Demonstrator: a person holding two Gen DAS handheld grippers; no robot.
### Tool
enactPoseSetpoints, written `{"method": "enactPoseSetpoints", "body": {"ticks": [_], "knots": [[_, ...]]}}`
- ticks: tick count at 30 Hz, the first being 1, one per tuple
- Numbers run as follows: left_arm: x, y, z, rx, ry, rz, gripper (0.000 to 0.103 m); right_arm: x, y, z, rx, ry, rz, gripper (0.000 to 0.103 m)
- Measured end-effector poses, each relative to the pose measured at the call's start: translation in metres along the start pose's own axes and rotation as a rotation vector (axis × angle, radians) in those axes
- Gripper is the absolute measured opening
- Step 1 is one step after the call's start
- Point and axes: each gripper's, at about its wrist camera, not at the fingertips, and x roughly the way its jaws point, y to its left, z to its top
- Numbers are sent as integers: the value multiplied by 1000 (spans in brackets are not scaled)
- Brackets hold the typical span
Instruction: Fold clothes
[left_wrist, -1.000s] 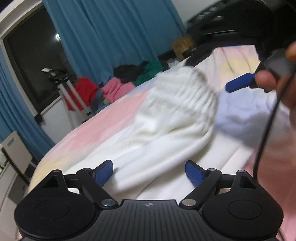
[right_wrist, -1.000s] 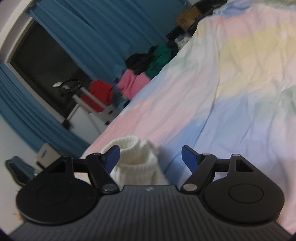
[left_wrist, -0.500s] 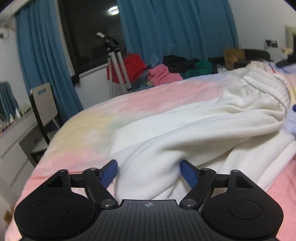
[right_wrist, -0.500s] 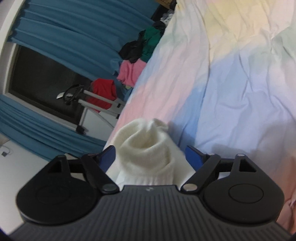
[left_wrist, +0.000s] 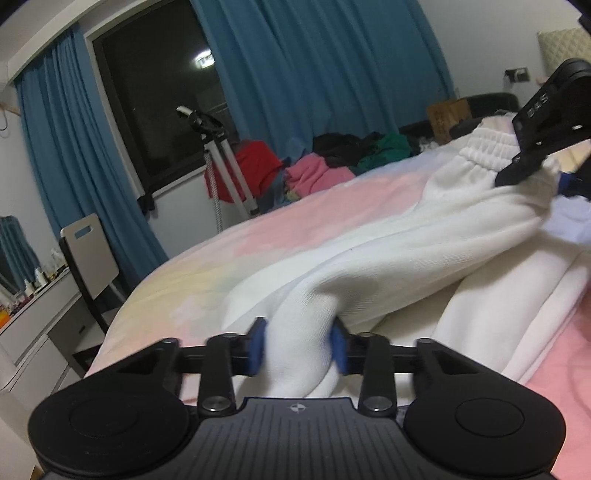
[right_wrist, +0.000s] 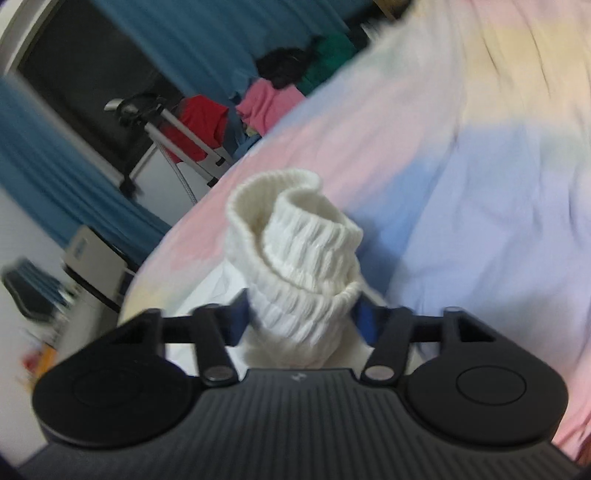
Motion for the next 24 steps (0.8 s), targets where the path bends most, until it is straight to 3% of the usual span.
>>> {"method": "enactPoseSetpoints", "body": {"ticks": [3,6,9,12,16,21,24], "knots": [[-31,1,-4,53,-35,-33,22,-9,-2,8,4,-41,56,35],[-59,-4,-11,164,-49,-114,20,-17,-14,15,62,-55,83,34],[-67,-13,-23,256,-8,-175,18,-12,-37,15,183,15,41,35],[-61,-19,-32,283,46,-188,18,-8,-60,11,321,97,54,40],[-57,-14,-33,242,72,-200,18,-4,-59,8,293,131,4,72],[-55,-5,-31,170,94,-216,18,16,-54,-4,226,219,-48,87],[-53,0,-30,133,106,-222,18,24,-47,-7,230,242,-2,89]]}}
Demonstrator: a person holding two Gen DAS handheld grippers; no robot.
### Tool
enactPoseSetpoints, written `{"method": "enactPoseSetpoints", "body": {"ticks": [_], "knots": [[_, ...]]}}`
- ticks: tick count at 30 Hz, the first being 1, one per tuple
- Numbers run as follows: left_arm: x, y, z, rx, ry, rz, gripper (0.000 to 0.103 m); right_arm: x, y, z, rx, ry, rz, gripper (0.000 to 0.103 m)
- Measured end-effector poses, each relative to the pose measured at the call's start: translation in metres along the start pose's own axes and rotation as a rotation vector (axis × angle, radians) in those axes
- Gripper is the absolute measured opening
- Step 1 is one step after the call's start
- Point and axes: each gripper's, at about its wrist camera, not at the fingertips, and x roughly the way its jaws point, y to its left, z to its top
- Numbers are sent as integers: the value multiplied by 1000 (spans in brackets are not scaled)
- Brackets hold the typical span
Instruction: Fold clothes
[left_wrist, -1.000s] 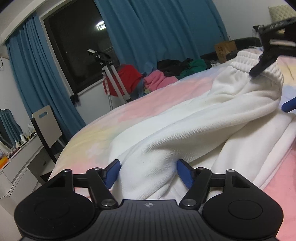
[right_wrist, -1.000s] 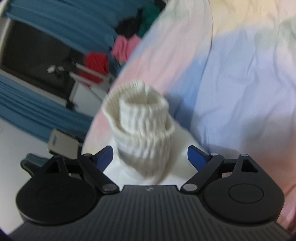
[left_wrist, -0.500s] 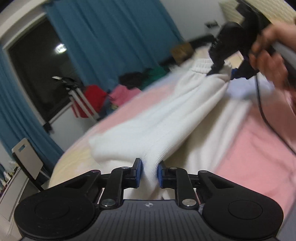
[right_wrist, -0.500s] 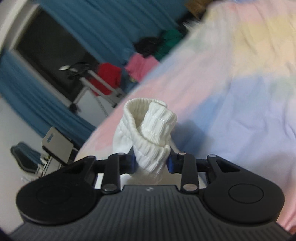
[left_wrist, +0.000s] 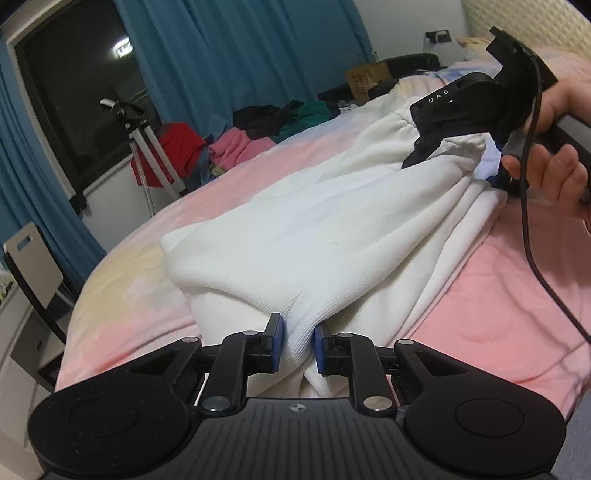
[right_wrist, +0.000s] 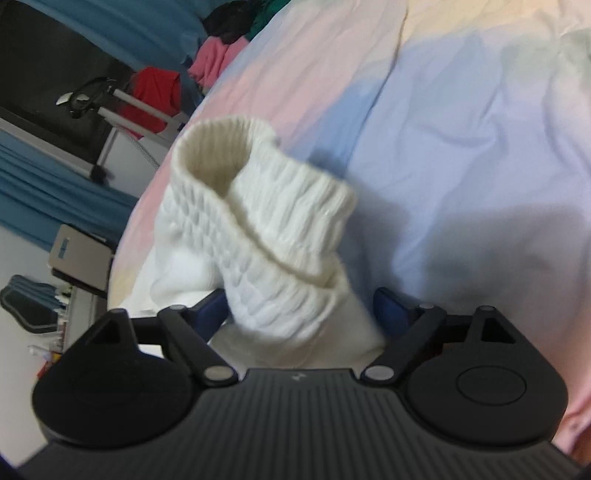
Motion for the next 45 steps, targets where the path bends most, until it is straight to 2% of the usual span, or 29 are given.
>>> {"method": "enactPoseSetpoints", "body": {"ticks": [2,6,7,9,13,16,18,21,24,26,28,31,33,37,42,45], "knots": [[2,3,2,-14,1,1,19,-4,13,-2,-62,-18,3,89],[4,8,4,-35,4,12,21,-32,32,-8,-162,-97,112,85],[5,10,5,-46,4,9,21,-33,34,-9,-179,-103,116,83],[5,13,6,-68,5,3,22,-32,37,-10,-211,-102,104,79],[1,11,7,-68,-1,-11,28,-10,34,-17,-234,-53,-48,65],[-4,16,9,-97,5,-41,43,-16,34,-21,-228,-83,-70,47],[-8,25,11,-149,12,-78,60,-24,38,-23,-228,-118,-60,41],[-25,54,11,-321,-49,-160,79,-31,39,-24,-225,-150,-51,38],[-29,93,5,-579,-98,-215,89,-30,41,-20,-225,-169,-47,37],[-15,109,-6,-738,-76,-210,95,-28,44,-17,-236,-181,-48,37],[3,122,-18,-879,-33,-186,95,-27,46,-18,-252,-188,-52,37],[37,127,-32,-1016,94,-224,92,-26,45,-18,-252,-190,-53,37],[48,128,-40,-1091,114,-267,93,-25,44,-18,-251,-189,-54,37],[47,129,-45,-1116,115,-282,93,-25,44,-19,-244,-186,-59,37],[49,125,-53,-1149,131,-299,92,-36,72,-43,-449,-282,-116,38],[50,132,-62,-1210,142,-295,90,-42,93,-63,-603,-357,-158,38]]}}
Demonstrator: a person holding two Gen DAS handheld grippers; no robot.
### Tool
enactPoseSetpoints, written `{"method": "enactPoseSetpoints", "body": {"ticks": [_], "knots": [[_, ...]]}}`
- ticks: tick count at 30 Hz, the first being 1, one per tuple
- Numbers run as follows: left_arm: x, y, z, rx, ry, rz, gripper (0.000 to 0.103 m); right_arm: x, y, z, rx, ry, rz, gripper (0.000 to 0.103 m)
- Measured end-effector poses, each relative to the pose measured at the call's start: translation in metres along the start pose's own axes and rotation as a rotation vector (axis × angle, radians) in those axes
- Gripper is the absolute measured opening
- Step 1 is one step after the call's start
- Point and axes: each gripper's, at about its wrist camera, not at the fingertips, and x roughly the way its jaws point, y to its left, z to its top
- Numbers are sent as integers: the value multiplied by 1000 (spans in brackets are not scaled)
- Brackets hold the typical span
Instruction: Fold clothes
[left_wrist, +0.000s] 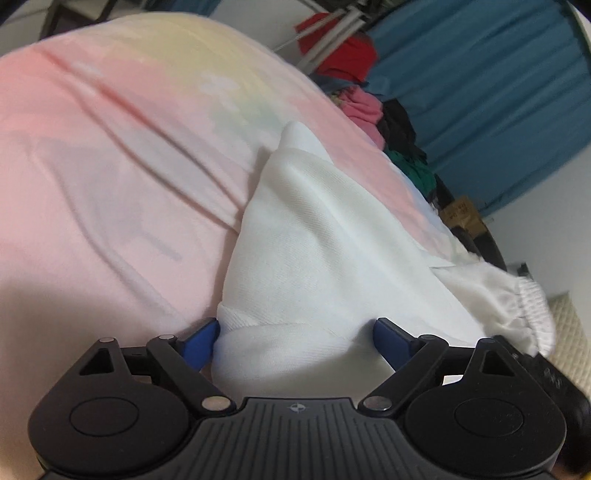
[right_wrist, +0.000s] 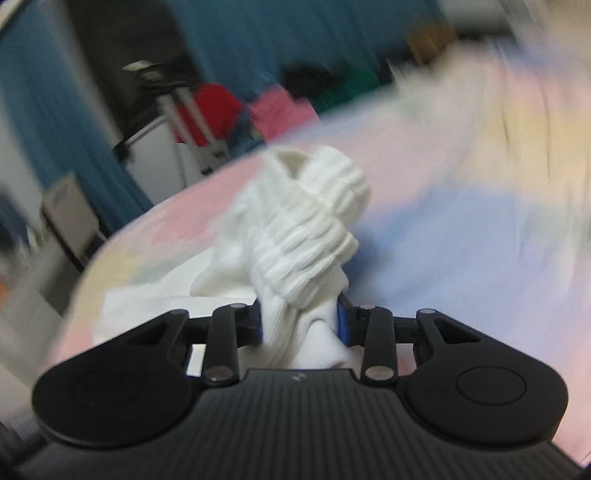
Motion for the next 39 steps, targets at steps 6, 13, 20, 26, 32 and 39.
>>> {"method": "enactPoseSetpoints", "body": {"ticks": [6,13,20,26,32,39], "knots": [[-4,13,1,-50,1,-10,87,-17,52,-17,-312,-152,-66,38],[-9,-1,-5,61,-23,5,78,8,2,2,16,7,15,36],[-33,-18,-1,121,-66,-37,49,6,-17,13,149,19,104,31],[-54,-51,17,152,-104,-102,40,-6,-32,45,216,-25,156,29],[-41,-137,39,285,-127,-160,38,-14,-65,91,309,-74,172,28],[68,-261,71,325,-109,-269,37,1,-136,168,334,-194,81,28]]}}
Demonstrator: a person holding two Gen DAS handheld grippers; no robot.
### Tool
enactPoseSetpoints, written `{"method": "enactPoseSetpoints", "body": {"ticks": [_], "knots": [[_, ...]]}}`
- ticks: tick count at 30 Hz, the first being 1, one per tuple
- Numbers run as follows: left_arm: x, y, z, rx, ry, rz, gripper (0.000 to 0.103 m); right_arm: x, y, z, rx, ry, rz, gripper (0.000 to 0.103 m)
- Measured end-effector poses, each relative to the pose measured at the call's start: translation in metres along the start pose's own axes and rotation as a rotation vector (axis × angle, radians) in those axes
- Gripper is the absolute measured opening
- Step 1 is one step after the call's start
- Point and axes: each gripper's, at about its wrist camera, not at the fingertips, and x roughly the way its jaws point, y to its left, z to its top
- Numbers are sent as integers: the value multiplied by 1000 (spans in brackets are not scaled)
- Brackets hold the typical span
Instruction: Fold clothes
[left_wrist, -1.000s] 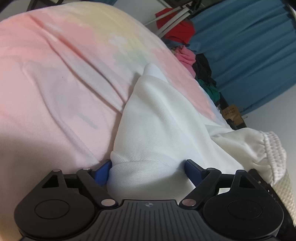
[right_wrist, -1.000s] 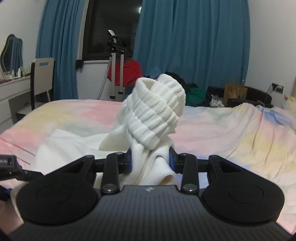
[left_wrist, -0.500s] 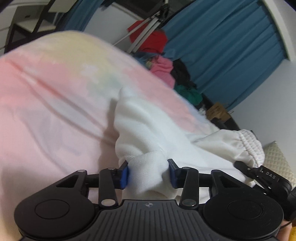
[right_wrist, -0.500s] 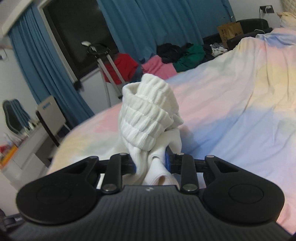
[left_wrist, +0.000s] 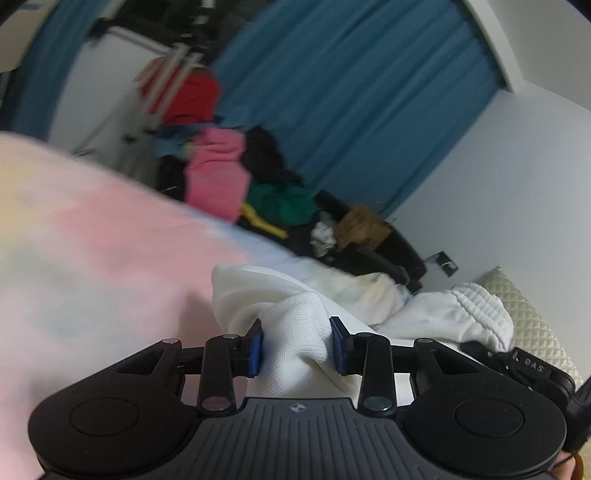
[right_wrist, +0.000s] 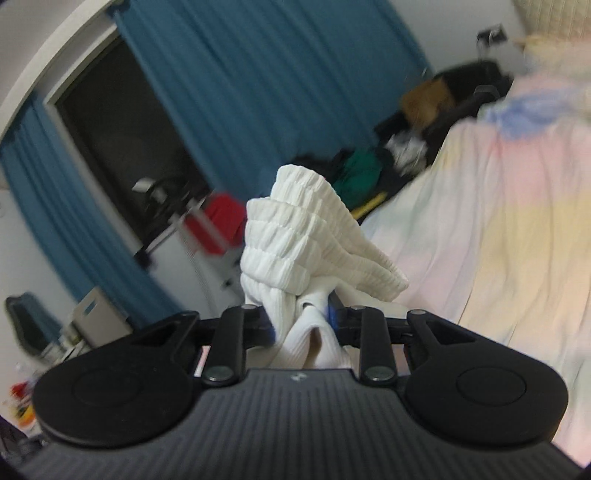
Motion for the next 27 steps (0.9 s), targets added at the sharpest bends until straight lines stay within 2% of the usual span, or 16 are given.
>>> {"method": "enactPoseSetpoints", "body": {"ticks": [3,6,8,11,14,18,20,22,23,25,27], "knots": [[73,-34,13,37,-7,-14,37,27,-32,39,21,-47,-56,28],[146,-66,17,50,-15,21,37,65,-66,67,74,-29,-138,28],[186,-73,8,97,33,37,37,86,-87,73,89,-19,-189,28],[231,-68,-16,150,105,37,37,110,-126,62,137,-2,-229,28],[243,-44,-43,179,140,5,38,120,-160,32,190,24,-225,29],[235,6,-78,157,229,-2,41,101,-174,-20,200,37,-232,30],[226,23,-96,168,246,8,45,92,-186,-43,261,65,-256,34],[220,27,-103,180,236,14,48,84,-197,-65,324,94,-285,39],[217,23,-102,182,234,31,53,83,-201,-69,347,102,-293,42],[209,10,-98,208,230,67,55,80,-205,-67,391,118,-298,43],[197,-6,-90,272,228,99,57,63,-192,-55,362,123,-304,43]]}}
